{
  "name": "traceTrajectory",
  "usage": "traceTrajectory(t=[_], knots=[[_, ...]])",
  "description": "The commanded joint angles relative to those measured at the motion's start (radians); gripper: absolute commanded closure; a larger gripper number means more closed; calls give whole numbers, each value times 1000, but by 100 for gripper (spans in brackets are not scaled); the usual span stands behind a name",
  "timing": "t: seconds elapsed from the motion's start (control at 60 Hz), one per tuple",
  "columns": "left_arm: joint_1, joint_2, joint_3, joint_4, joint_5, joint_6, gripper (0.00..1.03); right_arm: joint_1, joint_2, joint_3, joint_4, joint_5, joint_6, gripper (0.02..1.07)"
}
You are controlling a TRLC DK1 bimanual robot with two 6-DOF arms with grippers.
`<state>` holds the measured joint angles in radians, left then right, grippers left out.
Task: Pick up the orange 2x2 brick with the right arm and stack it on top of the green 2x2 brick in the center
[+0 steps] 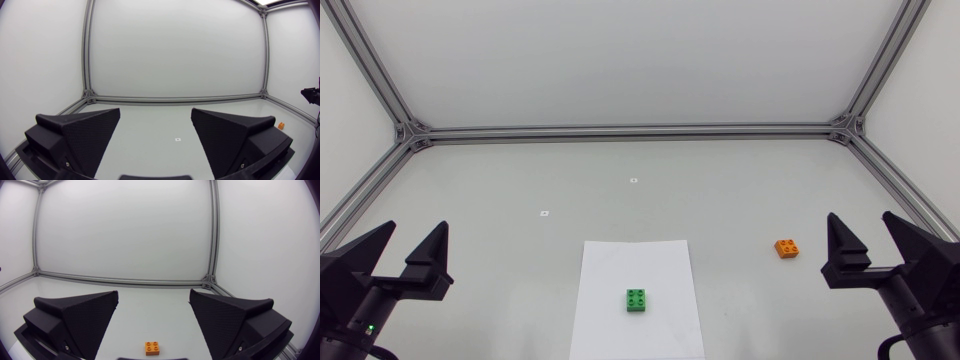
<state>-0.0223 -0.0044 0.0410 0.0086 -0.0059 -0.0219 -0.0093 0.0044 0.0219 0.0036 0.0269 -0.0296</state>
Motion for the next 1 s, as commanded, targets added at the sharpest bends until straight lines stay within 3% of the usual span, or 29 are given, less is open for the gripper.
traceTrajectory(t=[0.0,0.5,0.783,0.983], knots=[[2,-8,-41,-15,4,13,4,-1,-11,-25,-1,-2,-3,5],[2,-8,-41,-15,4,13,4,-9,-12,-16,21,-2,-3,5],[2,-8,-41,-15,4,13,4,9,2,89,15,10,0,5],[2,-8,-41,-15,4,13,4,11,135,200,15,11,0,6]])
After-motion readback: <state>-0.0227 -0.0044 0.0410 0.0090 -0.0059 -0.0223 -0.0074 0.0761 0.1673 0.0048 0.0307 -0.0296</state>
